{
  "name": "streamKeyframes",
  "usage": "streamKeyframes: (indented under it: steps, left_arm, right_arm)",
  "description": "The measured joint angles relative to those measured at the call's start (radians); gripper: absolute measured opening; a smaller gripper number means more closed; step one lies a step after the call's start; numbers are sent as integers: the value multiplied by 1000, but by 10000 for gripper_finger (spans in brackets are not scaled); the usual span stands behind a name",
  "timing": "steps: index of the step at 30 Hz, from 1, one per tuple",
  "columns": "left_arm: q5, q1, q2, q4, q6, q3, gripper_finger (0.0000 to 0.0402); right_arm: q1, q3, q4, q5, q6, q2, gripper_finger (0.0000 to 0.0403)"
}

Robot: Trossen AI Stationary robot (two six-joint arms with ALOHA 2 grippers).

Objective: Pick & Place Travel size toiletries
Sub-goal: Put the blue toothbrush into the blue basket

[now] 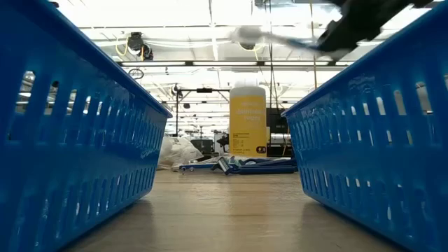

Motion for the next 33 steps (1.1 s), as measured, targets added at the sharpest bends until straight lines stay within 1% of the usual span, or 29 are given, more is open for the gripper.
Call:
streamKeyframes:
  steps: [3, 8, 11, 14, 17, 24, 27, 29, 33]
  left_arm:
    - [0, 0, 0, 1, 0, 0, 239]
    - [0, 0, 0, 1, 0, 0, 239]
    - [0, 0, 0, 0, 0, 0, 239]
    - [0, 0, 0, 0, 0, 0, 239]
    - [0, 0, 0, 0, 0, 0, 239]
    - [0, 0, 0, 0, 0, 0, 239]
    - [0, 0, 0, 0, 0, 0, 239]
    - [0, 0, 0, 0, 0, 0, 239]
    - [0, 0, 0, 0, 0, 0, 239]
  right_arm:
    - [96, 0, -31, -12, 46, -35, 18]
    - [255, 0, -64, -89, 100, -60, 18]
    - [337, 0, -70, -130, 91, -60, 18]
    - [406, 0, -65, -126, 45, -60, 18]
    - [453, 0, -63, -125, 15, -60, 18]
    - [507, 0, -77, -124, 143, -4, 18]
    - [527, 0, -161, -134, 178, 41, 18]
    - [540, -1, -230, -161, 208, 67, 18]
    - [581, -1, -266, -184, 247, 98, 18]
